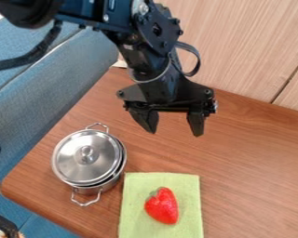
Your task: Remove the lid of the silver dish and put it on the upper left side of the table
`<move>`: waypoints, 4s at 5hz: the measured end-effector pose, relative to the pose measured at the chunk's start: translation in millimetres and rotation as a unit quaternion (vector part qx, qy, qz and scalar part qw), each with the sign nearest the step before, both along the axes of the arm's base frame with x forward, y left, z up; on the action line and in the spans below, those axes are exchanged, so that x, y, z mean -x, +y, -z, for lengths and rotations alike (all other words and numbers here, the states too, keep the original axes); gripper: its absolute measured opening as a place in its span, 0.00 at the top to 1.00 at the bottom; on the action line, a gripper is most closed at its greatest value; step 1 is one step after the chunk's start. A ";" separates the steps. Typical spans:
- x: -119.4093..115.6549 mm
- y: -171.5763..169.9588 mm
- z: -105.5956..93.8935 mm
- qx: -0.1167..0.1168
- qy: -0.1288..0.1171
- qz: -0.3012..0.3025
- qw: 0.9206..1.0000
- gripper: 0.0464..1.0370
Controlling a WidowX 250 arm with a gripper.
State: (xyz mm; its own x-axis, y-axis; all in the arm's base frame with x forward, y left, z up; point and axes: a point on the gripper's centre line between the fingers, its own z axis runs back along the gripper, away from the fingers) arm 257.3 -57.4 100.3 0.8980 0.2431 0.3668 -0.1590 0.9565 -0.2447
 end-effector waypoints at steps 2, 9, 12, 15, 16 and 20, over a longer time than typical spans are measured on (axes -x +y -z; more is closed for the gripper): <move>13.6 33.8 6.4 0.003 0.002 -0.054 0.999 0.04; 36.2 111.2 59.3 -0.122 0.064 -0.247 0.959 0.04; 35.0 119.4 84.6 -0.053 0.080 -0.269 0.958 0.09; 29.9 116.7 85.7 -0.071 0.083 -0.263 0.959 0.77; 28.4 111.9 80.8 -0.065 0.078 -0.245 0.964 0.77; -63.5 49.7 21.9 0.024 0.005 -0.147 0.989 0.77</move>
State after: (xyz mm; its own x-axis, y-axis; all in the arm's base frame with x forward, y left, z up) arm 320.8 -7.8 78.4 0.7892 0.5110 0.3407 -0.4311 0.8560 -0.2854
